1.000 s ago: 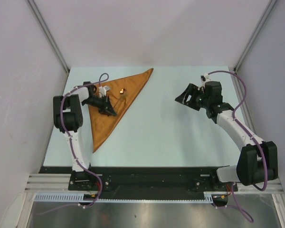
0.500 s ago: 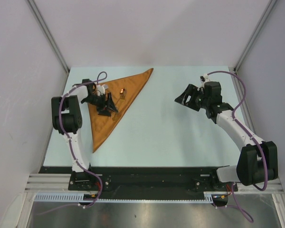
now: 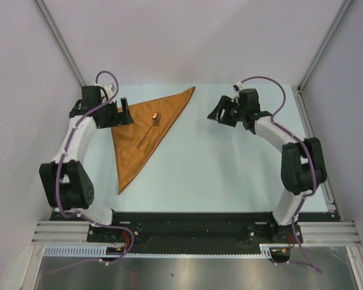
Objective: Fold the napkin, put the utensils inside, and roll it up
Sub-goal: Place the utensil onto the napkin, then fold the napkin
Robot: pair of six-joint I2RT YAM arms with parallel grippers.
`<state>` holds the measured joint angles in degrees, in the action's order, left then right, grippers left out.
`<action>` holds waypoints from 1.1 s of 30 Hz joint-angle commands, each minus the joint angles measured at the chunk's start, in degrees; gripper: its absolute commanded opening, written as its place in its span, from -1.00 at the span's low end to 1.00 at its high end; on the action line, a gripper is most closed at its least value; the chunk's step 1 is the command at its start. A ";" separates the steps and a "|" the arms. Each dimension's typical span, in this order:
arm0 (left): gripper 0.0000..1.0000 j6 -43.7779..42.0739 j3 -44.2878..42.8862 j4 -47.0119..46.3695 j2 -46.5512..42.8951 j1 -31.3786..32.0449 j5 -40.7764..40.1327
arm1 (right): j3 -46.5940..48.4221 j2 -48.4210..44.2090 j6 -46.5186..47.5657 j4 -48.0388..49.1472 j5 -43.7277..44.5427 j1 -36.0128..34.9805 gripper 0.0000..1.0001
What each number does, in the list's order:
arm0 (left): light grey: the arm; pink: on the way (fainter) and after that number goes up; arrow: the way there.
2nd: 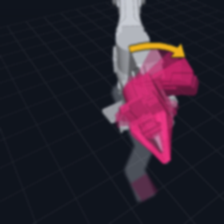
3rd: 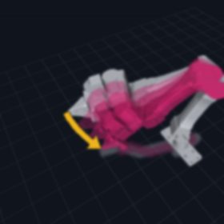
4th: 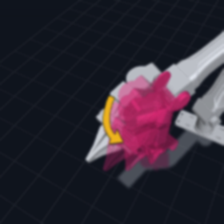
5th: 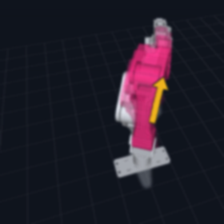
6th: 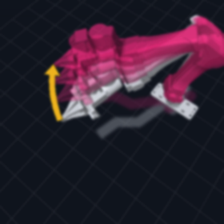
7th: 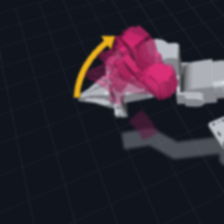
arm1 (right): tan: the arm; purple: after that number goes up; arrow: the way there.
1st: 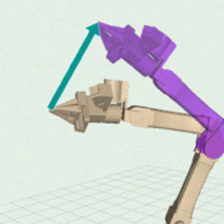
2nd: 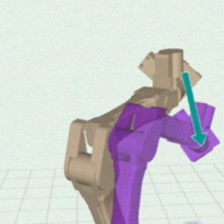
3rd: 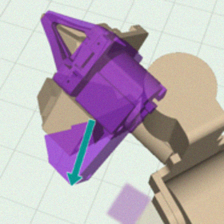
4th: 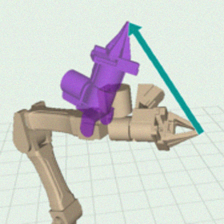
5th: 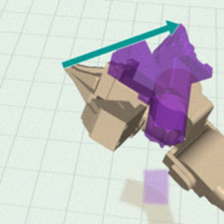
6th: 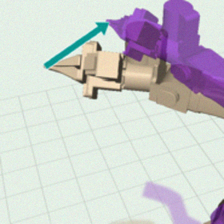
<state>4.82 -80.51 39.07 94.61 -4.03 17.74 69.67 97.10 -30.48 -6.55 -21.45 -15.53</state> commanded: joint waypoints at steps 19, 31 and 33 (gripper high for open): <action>0.98 2.21 11.87 -12.17 -8.91 1.40 -6.49 | 67.08 61.61 -12.23 15.60 -5.45 -0.38 -0.14; 0.98 3.35 11.25 -12.17 -7.07 1.40 -2.36 | 74.38 70.42 -16.36 16.39 0.80 -1.08 -0.05; 0.98 3.62 11.34 -12.26 -6.89 1.40 -1.92 | 74.56 71.38 -17.59 16.57 1.50 -1.26 -0.04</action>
<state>7.18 -67.92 28.16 87.24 -2.74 13.34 141.36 165.66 -45.63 9.04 -22.61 -15.92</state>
